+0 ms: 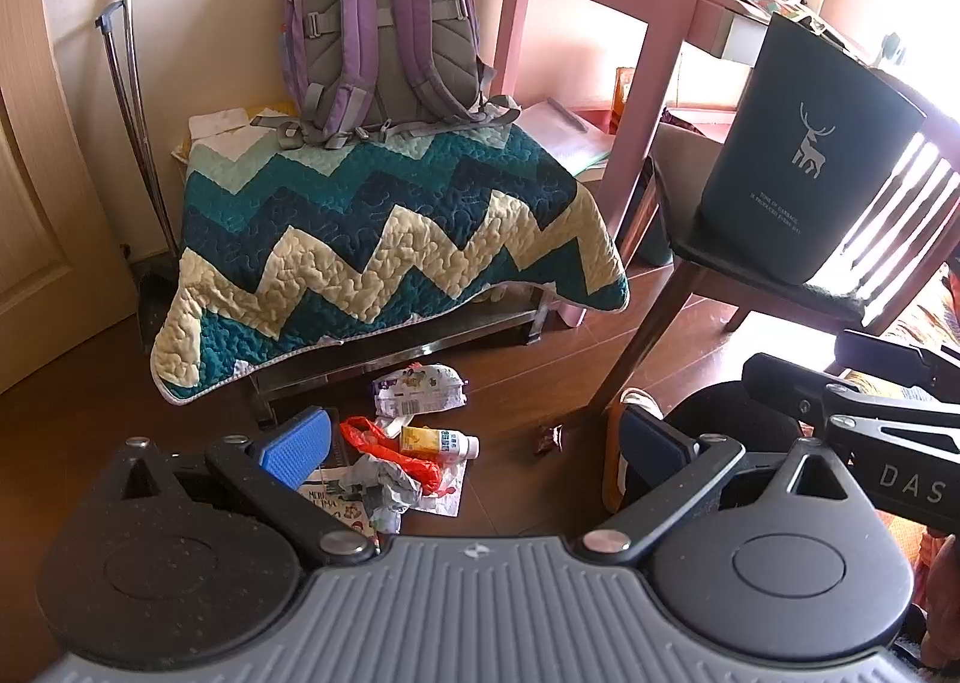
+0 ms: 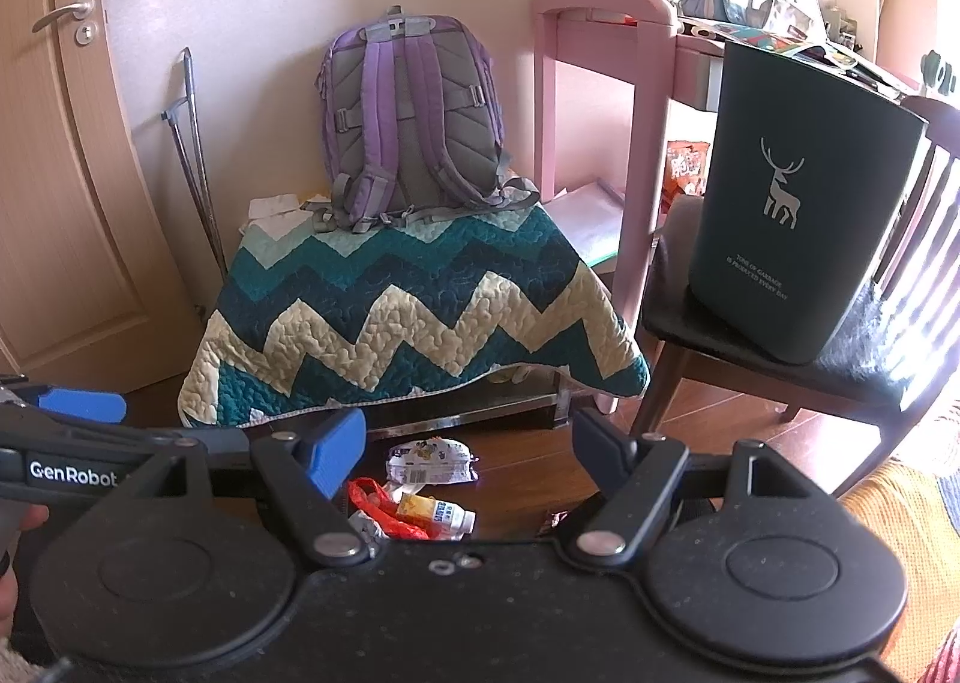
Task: Collect trash
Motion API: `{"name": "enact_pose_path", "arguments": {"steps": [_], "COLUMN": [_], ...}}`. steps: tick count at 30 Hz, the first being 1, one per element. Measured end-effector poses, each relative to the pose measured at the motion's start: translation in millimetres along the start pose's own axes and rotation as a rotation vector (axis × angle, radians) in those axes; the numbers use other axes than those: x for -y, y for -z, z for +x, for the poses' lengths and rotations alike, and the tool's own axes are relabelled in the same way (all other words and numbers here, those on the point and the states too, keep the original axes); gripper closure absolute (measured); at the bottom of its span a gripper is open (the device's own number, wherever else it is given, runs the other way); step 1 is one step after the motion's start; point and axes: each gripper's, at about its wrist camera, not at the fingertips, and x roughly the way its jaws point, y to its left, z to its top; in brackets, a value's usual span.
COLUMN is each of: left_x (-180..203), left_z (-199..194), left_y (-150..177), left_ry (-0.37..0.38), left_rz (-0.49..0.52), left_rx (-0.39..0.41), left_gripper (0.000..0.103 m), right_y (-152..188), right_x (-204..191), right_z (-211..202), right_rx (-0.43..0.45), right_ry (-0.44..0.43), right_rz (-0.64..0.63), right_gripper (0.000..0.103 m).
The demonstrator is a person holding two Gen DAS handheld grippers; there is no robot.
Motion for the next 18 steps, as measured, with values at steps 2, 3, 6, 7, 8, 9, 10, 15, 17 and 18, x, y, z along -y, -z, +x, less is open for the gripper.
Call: {"name": "enact_pose_path", "arguments": {"steps": [2, 3, 6, 7, 8, 9, 10, 15, 17, 18], "left_x": [0.0, -0.3, 0.5, 0.2, -0.5, -0.7, -0.8, -2.9, -3.0, -3.1], "left_z": [0.9, 1.2, 1.7, 1.8, 2.1, 2.1, 2.2, 3.2, 3.3, 3.3], "left_y": [1.5, 1.6, 3.2, 3.6, 3.0, 2.8, 3.7, 5.6, 4.9, 5.0], "left_ry": [-0.002, -0.001, -0.003, -0.004, -0.002, -0.001, -0.002, -0.004, -0.003, -0.003], "left_rz": [0.003, 0.003, 0.004, 0.005, 0.005, 0.004, 0.003, 0.004, 0.005, 0.005], "left_rx": [0.001, 0.0, -0.003, -0.003, -0.003, -0.004, -0.005, -0.009, -0.009, -0.009], "left_gripper": [0.0, 0.0, 0.0, 0.0, 0.0, 0.0, 0.0, 0.0, 0.0, 0.0], "right_y": [0.0, -1.2, -1.1, -1.1, -1.1, -0.9, -0.1, 2.2, 0.8, 1.1], "right_x": [0.3, 0.6, 0.6, 0.6, 0.5, 0.5, 0.3, -0.8, -0.7, -0.6], "right_z": [0.3, 1.1, 1.5, 1.7, 1.7, 2.0, 1.6, 2.1, 1.8, 1.8], "right_rx": [-0.002, -0.005, -0.006, -0.006, -0.006, -0.007, -0.007, -0.011, -0.012, -0.012], "right_ry": [0.0, 0.0, 0.0, 0.0, 0.0, 0.0, 0.0, -0.004, -0.003, -0.003], "right_rz": [0.001, 0.0, 0.0, 0.0, 0.0, 0.0, -0.001, -0.004, -0.004, -0.005], "right_gripper": [0.027, 0.027, 0.027, 0.027, 0.027, 0.027, 0.027, 0.027, 0.027, 0.027]}}
